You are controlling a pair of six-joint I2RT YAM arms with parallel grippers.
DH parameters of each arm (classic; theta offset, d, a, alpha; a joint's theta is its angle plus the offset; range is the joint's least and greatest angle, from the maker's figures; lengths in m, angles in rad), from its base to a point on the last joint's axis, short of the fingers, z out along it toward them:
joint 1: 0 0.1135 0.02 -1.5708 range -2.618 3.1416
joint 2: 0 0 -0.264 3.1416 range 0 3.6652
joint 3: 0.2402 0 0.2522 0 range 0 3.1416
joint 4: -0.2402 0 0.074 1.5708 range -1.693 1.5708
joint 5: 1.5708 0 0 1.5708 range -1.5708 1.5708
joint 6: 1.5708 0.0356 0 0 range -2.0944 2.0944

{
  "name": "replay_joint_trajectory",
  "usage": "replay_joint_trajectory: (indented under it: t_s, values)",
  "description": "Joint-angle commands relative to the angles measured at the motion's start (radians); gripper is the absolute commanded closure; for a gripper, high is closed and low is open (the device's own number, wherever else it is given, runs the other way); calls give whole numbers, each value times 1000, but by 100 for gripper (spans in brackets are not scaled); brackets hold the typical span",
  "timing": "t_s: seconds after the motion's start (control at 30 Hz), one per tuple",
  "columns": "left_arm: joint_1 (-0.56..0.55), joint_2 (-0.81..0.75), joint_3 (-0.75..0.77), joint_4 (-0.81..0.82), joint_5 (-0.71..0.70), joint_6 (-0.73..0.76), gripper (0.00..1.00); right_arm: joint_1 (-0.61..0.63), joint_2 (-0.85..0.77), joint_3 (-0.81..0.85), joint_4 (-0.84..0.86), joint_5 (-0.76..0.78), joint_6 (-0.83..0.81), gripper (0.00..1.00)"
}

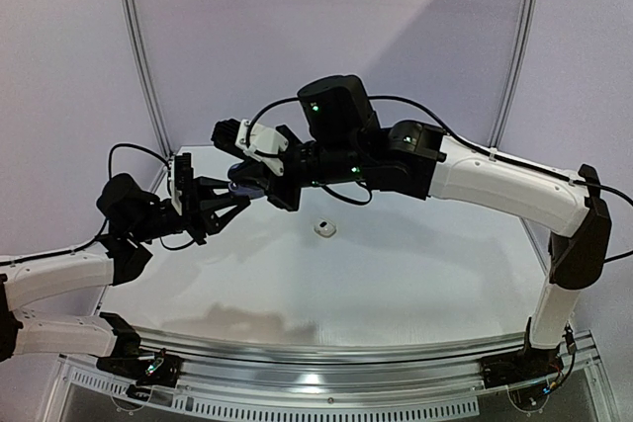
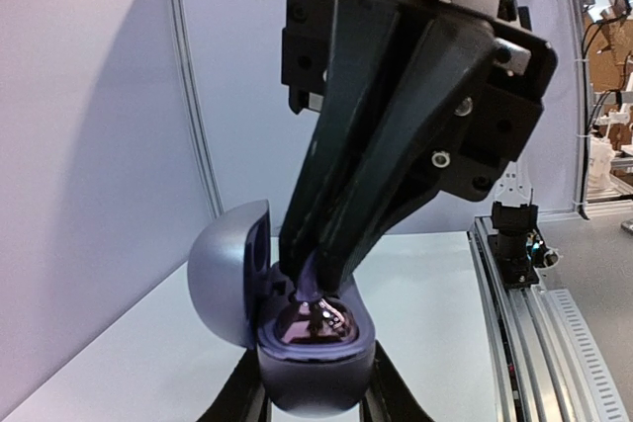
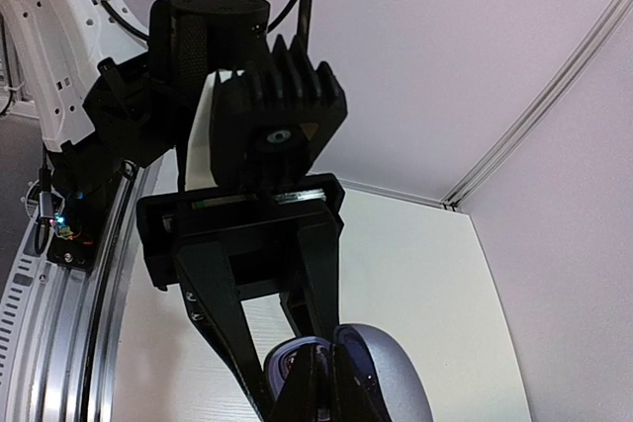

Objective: Insert the wireless bluetooth earbuds into the charging case
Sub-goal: Adjust the left earbud in the left side groove of the charging case.

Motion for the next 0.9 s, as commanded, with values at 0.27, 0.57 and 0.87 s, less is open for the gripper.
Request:
replay_joint_trajectory:
  t_s: [0.27,0.57,0.87]
  values:
    - [4,4,7,70,18,-14,100,-14,21,-21,101,-66,-3,99]
    - [4,3,7,97,24,-27,100,-21,14,-100,196,-67,30,99]
    - [7,4,3,149,-49,-61,100,-23,-18,-169,235,-59,76,97]
